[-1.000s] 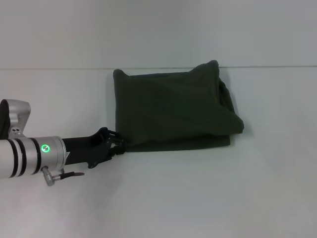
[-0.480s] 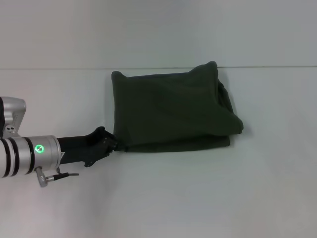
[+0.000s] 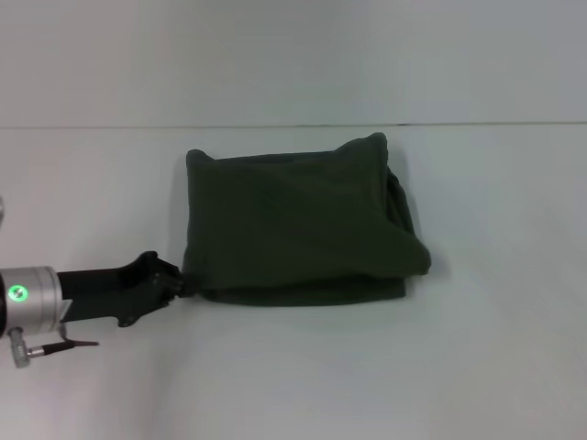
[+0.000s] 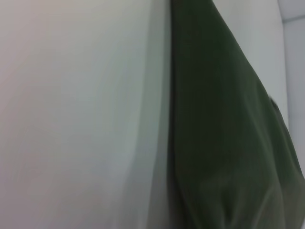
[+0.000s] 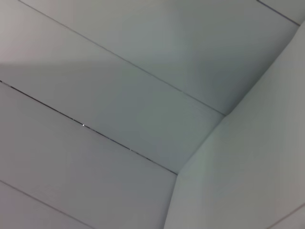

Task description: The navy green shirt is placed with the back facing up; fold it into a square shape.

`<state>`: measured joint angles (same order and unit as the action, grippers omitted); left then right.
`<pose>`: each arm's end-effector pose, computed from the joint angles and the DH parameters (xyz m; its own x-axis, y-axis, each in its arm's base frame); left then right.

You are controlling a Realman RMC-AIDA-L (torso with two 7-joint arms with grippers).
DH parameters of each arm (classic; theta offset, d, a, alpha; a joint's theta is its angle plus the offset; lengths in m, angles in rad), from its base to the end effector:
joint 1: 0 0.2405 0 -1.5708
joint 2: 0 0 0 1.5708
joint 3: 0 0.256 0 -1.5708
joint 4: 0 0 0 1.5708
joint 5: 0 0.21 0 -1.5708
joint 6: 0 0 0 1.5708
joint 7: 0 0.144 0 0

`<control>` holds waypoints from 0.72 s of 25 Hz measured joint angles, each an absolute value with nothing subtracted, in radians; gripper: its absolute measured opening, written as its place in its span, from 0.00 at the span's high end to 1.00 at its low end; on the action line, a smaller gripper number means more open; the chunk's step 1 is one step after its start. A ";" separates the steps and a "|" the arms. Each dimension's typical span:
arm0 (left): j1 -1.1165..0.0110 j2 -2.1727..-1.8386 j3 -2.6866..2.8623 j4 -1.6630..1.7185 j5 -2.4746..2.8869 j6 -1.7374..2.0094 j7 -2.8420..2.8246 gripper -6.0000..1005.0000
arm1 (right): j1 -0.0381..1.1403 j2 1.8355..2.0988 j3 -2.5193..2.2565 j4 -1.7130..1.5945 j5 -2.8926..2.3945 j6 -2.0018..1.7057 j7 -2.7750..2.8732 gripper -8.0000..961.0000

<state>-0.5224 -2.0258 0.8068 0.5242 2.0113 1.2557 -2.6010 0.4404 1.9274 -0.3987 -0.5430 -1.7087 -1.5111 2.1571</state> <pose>-0.3094 0.3411 -0.0143 -0.2488 0.8840 0.3957 0.9572 0.1622 0.2395 0.3230 0.3385 0.1134 -0.1203 -0.5673 -0.8147 -0.9009 -0.2824 0.3297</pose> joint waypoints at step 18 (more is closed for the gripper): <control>-0.491 -1.971 0.622 0.697 2.077 1.451 -2.516 0.83 | 0.460 1.906 -0.431 -0.554 -1.837 -1.483 2.182 0.02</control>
